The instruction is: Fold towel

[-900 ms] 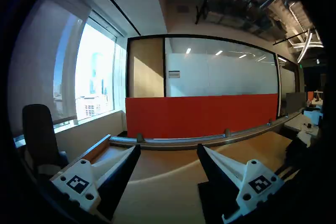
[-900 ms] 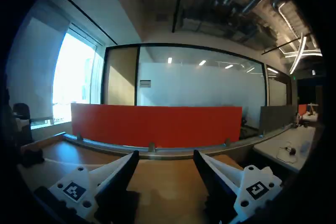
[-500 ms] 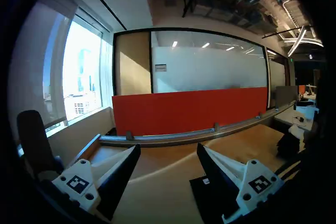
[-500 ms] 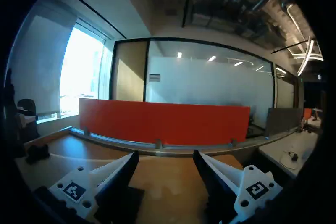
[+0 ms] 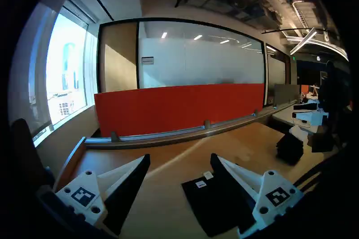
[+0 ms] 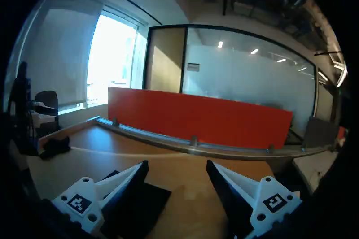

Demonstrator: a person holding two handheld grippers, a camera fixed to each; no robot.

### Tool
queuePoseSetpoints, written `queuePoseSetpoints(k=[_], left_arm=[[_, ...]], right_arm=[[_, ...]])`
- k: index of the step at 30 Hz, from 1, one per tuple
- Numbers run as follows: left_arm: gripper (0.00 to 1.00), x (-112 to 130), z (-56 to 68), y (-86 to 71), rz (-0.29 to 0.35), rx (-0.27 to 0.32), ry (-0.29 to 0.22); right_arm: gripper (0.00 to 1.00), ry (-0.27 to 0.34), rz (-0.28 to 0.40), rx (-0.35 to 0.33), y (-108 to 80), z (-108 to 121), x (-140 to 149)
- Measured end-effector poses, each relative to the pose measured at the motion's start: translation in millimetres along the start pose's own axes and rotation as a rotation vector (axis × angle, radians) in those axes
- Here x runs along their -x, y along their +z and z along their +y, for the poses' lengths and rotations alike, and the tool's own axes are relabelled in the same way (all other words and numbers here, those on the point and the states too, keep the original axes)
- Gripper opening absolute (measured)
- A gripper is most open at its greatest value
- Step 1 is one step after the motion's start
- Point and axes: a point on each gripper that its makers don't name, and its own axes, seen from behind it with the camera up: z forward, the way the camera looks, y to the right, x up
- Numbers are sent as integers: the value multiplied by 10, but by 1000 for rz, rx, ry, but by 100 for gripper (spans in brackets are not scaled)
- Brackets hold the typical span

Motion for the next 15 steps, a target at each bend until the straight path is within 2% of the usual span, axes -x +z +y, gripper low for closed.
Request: queuePoseSetpoints(k=[2, 8, 15], left_arm=[[100, 66, 42, 4, -18, 20, 4], [100, 350, 278, 13, -106, 123, 28], [100, 575, 431, 51, -160, 179, 74]], right_arm=[[100, -13, -27, -34, 1, -78, 76], [100, -72, -110, -140, -16, -315, 326], [100, -122, -154, -195, -20, -436, 471]])
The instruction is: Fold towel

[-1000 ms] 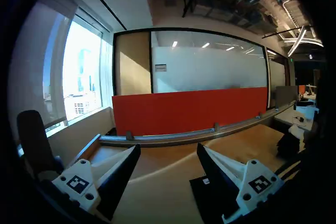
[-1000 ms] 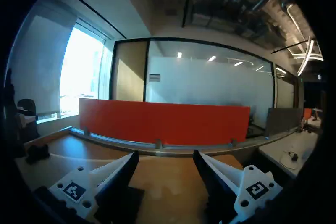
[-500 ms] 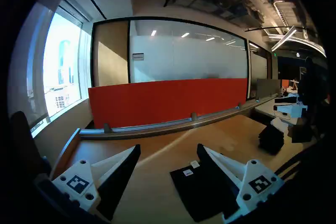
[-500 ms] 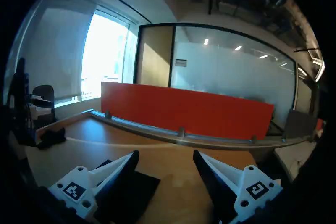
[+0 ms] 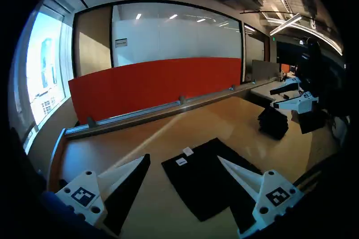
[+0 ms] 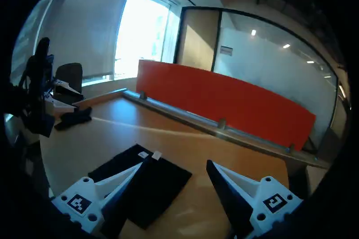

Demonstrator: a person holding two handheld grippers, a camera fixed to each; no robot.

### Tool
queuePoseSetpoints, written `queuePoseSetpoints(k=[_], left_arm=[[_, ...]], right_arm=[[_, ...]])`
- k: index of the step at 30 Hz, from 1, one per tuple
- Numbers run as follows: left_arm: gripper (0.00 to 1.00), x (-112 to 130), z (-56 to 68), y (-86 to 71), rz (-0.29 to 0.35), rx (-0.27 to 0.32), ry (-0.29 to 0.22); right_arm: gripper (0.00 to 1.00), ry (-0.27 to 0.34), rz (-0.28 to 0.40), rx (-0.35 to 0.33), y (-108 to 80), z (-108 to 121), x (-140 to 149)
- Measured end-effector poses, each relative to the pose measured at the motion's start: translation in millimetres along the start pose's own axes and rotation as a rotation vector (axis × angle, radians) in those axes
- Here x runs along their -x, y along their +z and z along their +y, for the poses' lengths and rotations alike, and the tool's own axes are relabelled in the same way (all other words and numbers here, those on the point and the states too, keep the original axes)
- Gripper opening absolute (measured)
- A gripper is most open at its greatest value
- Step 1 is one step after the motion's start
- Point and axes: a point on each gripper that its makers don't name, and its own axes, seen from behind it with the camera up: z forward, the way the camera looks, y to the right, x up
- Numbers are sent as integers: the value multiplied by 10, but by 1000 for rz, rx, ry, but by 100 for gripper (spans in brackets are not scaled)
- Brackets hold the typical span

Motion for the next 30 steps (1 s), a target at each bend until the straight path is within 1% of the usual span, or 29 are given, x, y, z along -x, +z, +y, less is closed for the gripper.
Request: queuePoseSetpoints(k=[5, 11, 16, 20, 30], left_arm=[[100, 184, 48, 80, -26, 10, 15], [100, 512, 119, 176, -67, 16, 11], [100, 819, 225, 252, -113, 40, 4], [100, 1021, 299, 314, -143, 58, 1], [100, 1533, 446, 462, -227, 105, 17]], right_arm=[[100, -6, -28, -16, 38, -45, 152], [100, -23, -92, -38, 84, -156, 512], [100, -26, -125, -47, 154, -262, 781], [100, -21, -141, -51, 228, -325, 991], [100, -12, -207, -81, 388, -495, 1545]])
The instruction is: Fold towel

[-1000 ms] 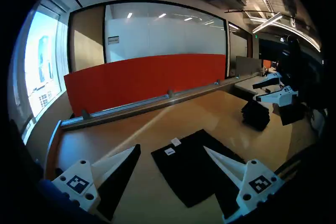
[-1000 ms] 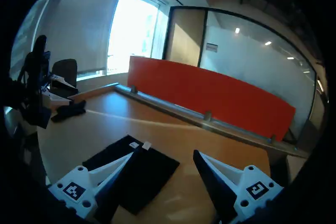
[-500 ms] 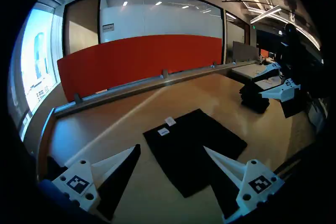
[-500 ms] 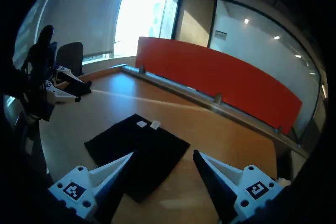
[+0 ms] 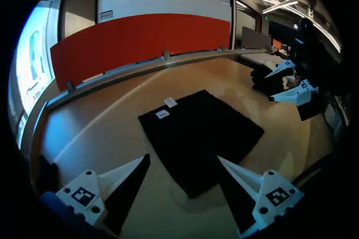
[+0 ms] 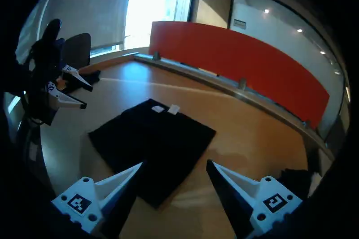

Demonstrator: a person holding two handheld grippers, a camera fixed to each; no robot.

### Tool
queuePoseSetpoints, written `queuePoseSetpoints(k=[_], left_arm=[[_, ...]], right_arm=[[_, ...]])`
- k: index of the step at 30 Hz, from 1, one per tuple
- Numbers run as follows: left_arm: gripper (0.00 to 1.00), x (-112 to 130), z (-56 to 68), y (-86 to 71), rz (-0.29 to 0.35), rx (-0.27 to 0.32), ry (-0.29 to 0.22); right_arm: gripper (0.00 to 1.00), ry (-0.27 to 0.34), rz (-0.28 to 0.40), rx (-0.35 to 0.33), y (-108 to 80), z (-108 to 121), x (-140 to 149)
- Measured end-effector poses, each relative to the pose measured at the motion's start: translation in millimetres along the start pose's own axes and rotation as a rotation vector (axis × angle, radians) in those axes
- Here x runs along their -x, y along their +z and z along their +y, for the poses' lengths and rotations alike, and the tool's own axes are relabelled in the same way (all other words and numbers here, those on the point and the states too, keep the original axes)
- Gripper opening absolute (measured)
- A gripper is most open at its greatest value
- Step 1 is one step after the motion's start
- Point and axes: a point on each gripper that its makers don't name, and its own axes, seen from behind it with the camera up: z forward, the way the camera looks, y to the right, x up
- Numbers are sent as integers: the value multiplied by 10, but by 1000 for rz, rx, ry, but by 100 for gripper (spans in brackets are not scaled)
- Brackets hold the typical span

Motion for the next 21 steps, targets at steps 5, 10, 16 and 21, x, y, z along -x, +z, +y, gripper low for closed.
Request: queuePoseSetpoints(k=[5, 10, 16, 21], left_arm=[[100, 288, 66, 131, -60, 22, 10], [100, 556, 120, 248, -123, 45, 21], [100, 797, 168, 341, -180, 63, 39], [99, 960, 216, 391, -222, 80, 39]], right_arm=[[100, -2, -54, -19, 110, -90, 290], [100, -12, -114, -47, 182, -187, 573], [100, -22, -163, -69, 244, -259, 802], [100, -14, -194, -83, 282, -306, 945]])
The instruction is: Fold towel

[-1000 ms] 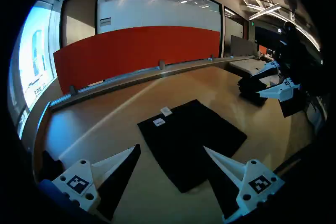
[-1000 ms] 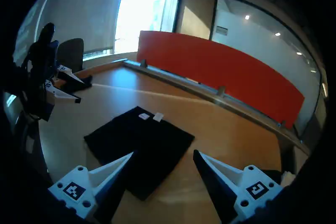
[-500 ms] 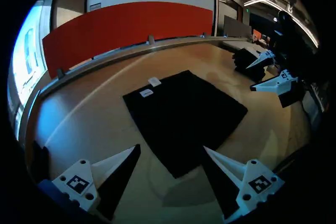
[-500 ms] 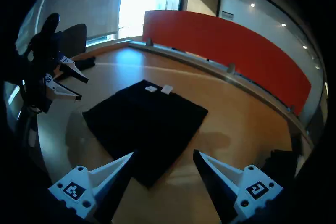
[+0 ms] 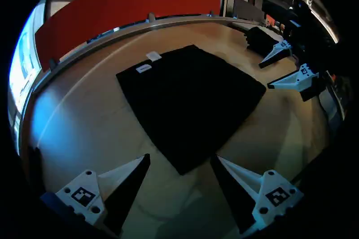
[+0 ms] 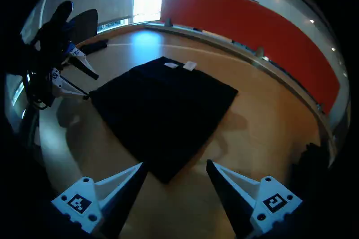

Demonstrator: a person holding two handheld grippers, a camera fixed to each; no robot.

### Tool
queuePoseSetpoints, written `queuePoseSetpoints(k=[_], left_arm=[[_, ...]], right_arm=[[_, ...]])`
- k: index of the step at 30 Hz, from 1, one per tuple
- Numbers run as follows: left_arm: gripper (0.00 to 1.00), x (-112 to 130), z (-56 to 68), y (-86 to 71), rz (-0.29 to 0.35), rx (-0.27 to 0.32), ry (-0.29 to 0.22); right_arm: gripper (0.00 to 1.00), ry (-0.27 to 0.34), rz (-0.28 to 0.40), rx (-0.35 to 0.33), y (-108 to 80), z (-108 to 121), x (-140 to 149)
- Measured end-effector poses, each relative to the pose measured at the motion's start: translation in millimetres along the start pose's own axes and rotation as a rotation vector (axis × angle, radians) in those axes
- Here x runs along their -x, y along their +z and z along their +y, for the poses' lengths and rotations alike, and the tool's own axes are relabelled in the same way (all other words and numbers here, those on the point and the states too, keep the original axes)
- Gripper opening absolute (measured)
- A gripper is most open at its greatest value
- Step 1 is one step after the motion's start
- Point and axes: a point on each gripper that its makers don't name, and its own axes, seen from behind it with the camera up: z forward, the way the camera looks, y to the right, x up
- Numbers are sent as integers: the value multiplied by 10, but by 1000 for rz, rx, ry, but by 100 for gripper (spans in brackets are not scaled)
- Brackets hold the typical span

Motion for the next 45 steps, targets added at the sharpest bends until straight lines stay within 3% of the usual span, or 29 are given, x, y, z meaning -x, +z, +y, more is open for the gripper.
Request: queuePoseSetpoints(k=[13, 17, 21, 30, 37, 45], left_arm=[[98, 90, 95, 108, -29, 25, -3], [95, 97, 85, 114, -30, 19, 0], [85, 109, 58, 125, -31, 2, 10], [84, 106, 52, 127, -37, -12, 11], [81, 115, 61, 118, -40, -17, 6], [65, 124, 123, 108, -42, -18, 11]], right_arm=[[91, 10, -48, -41, 84, -73, 183], [84, 11, -58, -52, 100, -86, 219], [75, 13, -69, -73, 111, -121, 257], [74, 18, -70, -84, 122, -120, 270], [61, 24, -66, -91, 125, -138, 267], [44, 31, -67, -90, 121, -150, 280]])
